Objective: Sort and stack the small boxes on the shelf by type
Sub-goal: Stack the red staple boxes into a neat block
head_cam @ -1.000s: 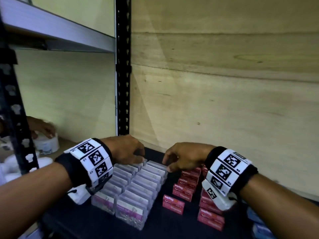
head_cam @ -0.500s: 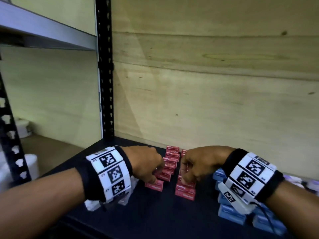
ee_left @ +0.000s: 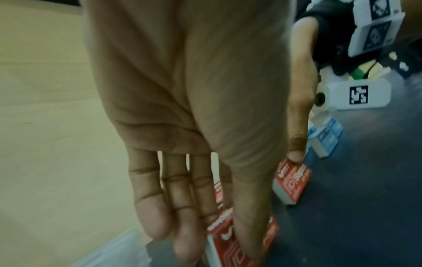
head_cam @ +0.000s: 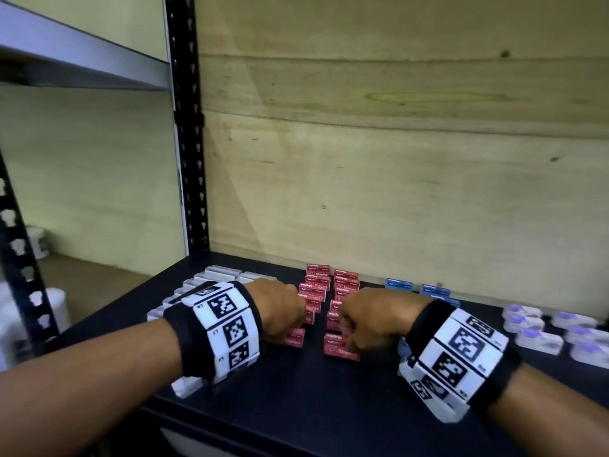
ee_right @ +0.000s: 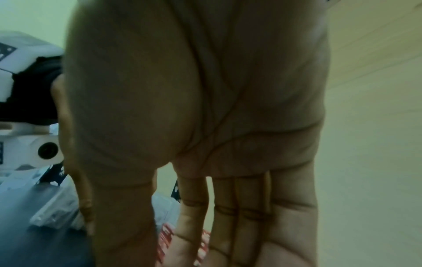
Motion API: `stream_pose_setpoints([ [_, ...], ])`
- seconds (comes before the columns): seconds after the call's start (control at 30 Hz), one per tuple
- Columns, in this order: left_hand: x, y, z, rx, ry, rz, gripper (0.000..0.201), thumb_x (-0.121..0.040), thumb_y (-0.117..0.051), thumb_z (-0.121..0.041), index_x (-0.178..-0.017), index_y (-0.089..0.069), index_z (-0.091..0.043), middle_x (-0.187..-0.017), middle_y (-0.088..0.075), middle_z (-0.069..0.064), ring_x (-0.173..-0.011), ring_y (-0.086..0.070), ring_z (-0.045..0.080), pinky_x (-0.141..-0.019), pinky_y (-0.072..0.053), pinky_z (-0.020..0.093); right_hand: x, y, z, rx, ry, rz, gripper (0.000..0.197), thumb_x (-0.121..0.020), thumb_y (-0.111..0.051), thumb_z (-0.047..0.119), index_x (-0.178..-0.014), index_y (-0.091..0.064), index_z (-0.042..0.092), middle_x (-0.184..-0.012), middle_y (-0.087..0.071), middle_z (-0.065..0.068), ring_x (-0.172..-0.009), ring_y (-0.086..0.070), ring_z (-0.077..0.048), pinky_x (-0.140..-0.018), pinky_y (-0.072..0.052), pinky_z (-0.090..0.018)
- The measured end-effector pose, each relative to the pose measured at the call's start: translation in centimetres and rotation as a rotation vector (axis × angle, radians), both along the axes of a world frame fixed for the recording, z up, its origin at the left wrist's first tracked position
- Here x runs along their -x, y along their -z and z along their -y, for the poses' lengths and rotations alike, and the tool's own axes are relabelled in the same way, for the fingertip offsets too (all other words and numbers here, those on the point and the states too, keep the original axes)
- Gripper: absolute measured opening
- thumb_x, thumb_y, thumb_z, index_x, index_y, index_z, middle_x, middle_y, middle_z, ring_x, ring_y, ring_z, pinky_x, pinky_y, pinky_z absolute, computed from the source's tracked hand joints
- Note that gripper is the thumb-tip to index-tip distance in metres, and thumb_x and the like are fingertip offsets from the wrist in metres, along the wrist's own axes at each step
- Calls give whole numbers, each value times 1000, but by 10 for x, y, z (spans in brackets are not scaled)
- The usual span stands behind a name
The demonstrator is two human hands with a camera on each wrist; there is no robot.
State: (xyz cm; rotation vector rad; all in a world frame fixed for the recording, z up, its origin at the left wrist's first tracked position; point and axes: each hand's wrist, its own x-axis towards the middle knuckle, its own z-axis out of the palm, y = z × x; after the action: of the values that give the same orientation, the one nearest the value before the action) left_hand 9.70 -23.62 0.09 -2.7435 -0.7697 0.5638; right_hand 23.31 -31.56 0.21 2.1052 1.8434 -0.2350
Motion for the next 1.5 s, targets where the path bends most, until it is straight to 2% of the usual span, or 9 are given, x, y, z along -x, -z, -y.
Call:
stream_pose_setpoints([
  [0.1,13,2,7,64,54,126,27,-92,-61,-26,-119,-62,-22,-116,-61,4,-103,-60,25,-73,-44,30,5,-7,17,-45,34,-16,20,-93,-57,18,-106,-70,12,-107,-71,-6,-94,-67,-22,-77,-55,-34],
  [0.23,33,20,14,173,134,386,25,-93,-54,-26,-117,-61,-23,-122,-58,-1,-112,-56,21,-95,-47,35,16,-9,48,-166,86,-57,18,-93,-53,25,-103,-65,15,-102,-67,-6,-93,-64,-26,-79,-53,-38],
  [0.37,50,49,22,206,140,591,24,-97,-49,-32,-120,-56,-26,-117,-48,-7,-113,-51,15,-98,-41,32,31,3,78,-333,178,-165,13,-93,-50,29,-103,-58,25,-107,-64,-1,-98,-60,-23,-78,-48,-32],
  [0.6,67,91,26,318,139,866,24,-97,-51,-35,-121,-55,-34,-107,-44,-16,-105,-47,1,-92,-34,16,54,45,97,-510,349,-291,11,-99,-47,32,-108,-54,32,-109,-55,6,-107,-56,-19,-88,-43,-31],
  [0.77,77,109,19,490,127,1034,19,-95,-57,-32,-114,-58,-38,-97,-49,-22,-92,-48,-5,-80,-36,14,56,77,100,-682,398,-429,8,-97,-53,35,-104,-55,36,-99,-53,14,-93,-58,-8,-89,-47,-30],
  [0.97,82,115,19,505,106,1120,22,-94,-61,-28,-113,-60,-40,-96,-54,-22,-92,-51,0,-82,-39,11,54,100,100,-879,325,-609,13,-94,-63,27,-100,-62,37,-89,-56,13,-85,-58,-5,-76,-48,-19],
  [1.2,83,114,20,539,66,1140,23,-92,-63,-27,-109,-61,-42,-94,-55,-19,-93,-52,2,-79,-38,8,48,105,100,-951,320,-777,17,-90,-69,21,-99,-69,36,-89,-62,7,-79,-61,-8,-74,-49,-15],
  [1.33,83,115,19,543,55,1136,22,-92,-63,-29,-110,-62,-41,-94,-56,-20,-91,-53,4,-79,-42,14,46,108,97,-964,329,-800,16,-90,-70,20,-98,-70,34,-90,-63,7,-78,-61,-7,-73,-49,-14],
  [1.5,83,114,20,541,65,1156,23,-91,-65,-24,-111,-65,-37,-95,-59,-16,-92,-53,3,-78,-38,8,47,108,97,-973,333,-775,16,-90,-69,21,-99,-69,35,-89,-62,7,-78,-61,-7,-73,-50,-15],
])
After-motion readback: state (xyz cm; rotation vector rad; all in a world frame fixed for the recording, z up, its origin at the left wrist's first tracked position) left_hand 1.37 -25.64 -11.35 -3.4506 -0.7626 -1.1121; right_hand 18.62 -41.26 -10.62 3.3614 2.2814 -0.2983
